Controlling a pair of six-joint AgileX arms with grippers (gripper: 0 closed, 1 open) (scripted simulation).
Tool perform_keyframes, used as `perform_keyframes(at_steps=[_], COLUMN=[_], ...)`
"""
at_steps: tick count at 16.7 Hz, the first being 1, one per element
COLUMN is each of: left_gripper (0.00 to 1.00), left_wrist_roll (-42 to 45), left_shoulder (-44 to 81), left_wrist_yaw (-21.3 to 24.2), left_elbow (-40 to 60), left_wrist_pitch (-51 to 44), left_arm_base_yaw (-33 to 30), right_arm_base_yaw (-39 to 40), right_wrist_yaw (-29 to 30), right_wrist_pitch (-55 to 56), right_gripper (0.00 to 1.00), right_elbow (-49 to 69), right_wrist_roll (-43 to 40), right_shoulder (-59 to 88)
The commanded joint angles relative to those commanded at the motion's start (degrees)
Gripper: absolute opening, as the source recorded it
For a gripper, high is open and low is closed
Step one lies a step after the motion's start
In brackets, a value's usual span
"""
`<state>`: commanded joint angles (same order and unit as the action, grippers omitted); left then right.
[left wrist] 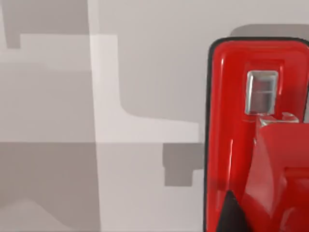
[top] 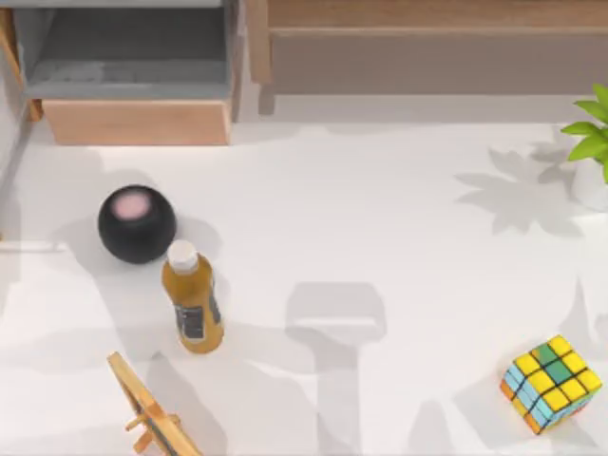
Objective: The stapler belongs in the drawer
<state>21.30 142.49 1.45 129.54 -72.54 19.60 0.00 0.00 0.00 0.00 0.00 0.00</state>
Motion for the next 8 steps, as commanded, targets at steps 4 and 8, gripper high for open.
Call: perform_keyframes(at_steps=[4, 8], left_gripper=[0.38, 0.68], left_wrist_roll=[0.0, 0.0], left_shoulder=[0.0, 0.0], left_wrist_yaw=[0.0, 0.0], left_elbow=[0.0, 0.0], left_wrist_pitch=[0.0, 0.0], left_arm_base_yaw=[0.0, 0.0], right_arm_base_yaw=[0.0, 0.0], right_wrist_yaw=[0.0, 0.0], right_wrist_pitch=[0.0, 0.0], right_gripper=[1.0, 1.0], right_elbow=[0.0, 0.0], right_wrist_roll=[0.0, 0.0], right_shoulder=[0.0, 0.0])
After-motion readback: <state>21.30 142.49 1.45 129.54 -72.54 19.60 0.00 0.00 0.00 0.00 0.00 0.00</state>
